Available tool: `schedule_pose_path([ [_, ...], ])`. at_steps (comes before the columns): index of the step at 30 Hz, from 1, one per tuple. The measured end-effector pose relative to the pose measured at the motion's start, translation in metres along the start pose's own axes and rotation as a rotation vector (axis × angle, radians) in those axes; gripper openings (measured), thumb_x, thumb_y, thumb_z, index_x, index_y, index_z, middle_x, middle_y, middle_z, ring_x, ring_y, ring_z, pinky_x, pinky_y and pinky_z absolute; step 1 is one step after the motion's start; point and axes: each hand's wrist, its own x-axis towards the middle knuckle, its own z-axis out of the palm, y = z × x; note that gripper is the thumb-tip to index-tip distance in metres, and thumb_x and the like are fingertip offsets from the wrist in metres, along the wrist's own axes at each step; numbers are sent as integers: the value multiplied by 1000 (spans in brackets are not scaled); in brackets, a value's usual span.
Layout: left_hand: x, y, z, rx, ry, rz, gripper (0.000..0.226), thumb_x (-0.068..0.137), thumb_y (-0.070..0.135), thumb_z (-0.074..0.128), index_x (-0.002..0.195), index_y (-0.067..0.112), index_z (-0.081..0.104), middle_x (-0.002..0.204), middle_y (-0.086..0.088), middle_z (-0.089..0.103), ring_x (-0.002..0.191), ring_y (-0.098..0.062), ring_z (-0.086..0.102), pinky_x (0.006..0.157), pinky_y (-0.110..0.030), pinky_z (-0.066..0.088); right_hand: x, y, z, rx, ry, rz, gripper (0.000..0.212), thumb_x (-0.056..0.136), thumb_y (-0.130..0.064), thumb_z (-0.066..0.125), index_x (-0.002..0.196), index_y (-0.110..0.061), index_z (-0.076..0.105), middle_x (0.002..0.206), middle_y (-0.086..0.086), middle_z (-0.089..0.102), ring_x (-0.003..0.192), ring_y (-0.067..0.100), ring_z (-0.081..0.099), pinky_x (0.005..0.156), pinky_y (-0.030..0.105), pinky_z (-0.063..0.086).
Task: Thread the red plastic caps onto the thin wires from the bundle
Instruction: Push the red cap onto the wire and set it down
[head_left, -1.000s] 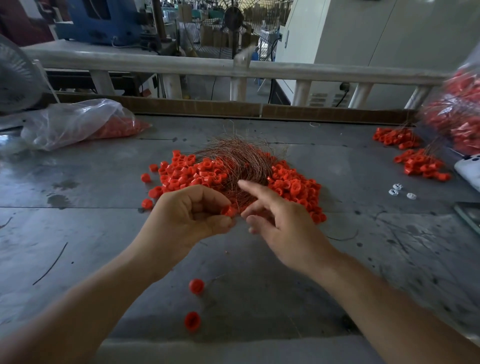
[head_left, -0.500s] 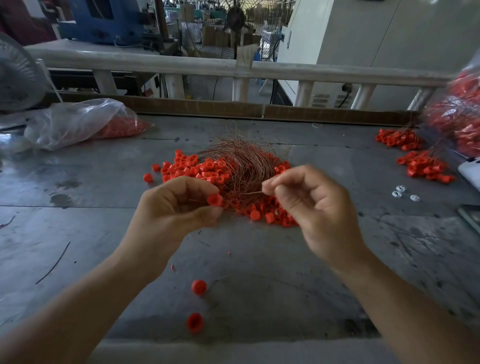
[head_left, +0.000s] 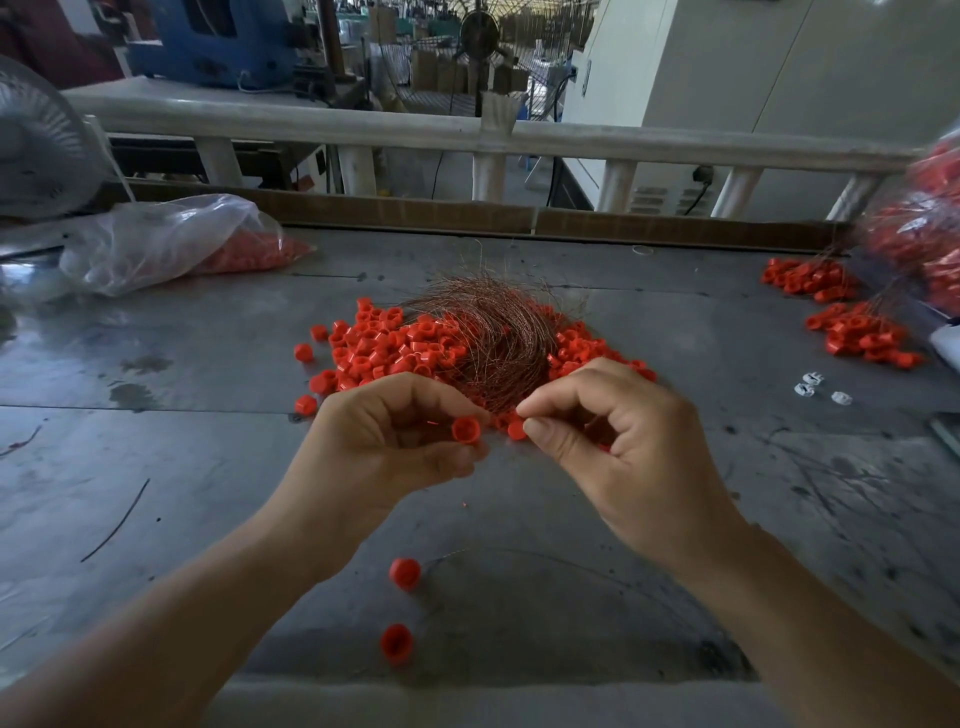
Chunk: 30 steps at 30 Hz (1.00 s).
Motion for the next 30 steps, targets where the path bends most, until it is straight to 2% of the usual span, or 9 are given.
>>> schedule_pose_path([
  [7, -1, -1, 1, -4, -39, -8, 28, 42, 21, 74, 69, 26, 72, 68, 1, 69, 65, -13, 68, 57, -16, 52, 0, -1, 0, -4, -3, 26, 6, 75, -18, 65, 77, -14, 69, 71, -4, 61, 71, 7, 56, 65, 14, 44],
  [14, -3, -2, 0, -12, -82, 5, 30, 47, 19, 73, 77, 24, 74, 74, -1, 72, 69, -11, 69, 61, -15, 52, -3, -3, 1, 1, -8, 9, 4, 74, -18, 66, 73, -14, 68, 68, -10, 56, 66, 6, 53, 61, 9, 40],
  [19, -3, -3, 0, 6, -99, 28, 29, 56, 16, 70, 84, 21, 75, 72, 0, 70, 63, -9, 65, 58, -17, 52, -3, -3, 2, -8, -8, 17, 5, 75, -18, 66, 73, -14, 67, 68, -9, 57, 67, 7, 53, 61, 10, 41],
  [22, -3, -4, 1, -30, -110, 46, 23, 62, 10, 65, 83, 19, 73, 79, -3, 71, 72, -12, 68, 62, -18, 53, -3, -3, 2, -10, -10, 24, 4, 75, -18, 66, 73, -15, 67, 68, -10, 56, 68, 6, 53, 61, 9, 40],
  [26, -5, -3, 1, -16, -153, 39, 36, 61, 9, 64, 90, 29, 73, 82, 1, 73, 79, -8, 69, 67, -14, 52, -3, -3, 4, -21, -23, 26, 4, 75, -18, 66, 73, -15, 66, 67, -12, 54, 67, 4, 51, 60, 8, 38],
  [30, -6, -3, 0, -47, -142, 34, 39, 61, 9, 64, 95, 28, 72, 85, 0, 74, 81, -10, 69, 69, -14, 51, -4, -4, 4, -40, -35, 16, 4, 74, -17, 66, 70, -15, 65, 67, -14, 52, 66, 3, 50, 59, 7, 37],
])
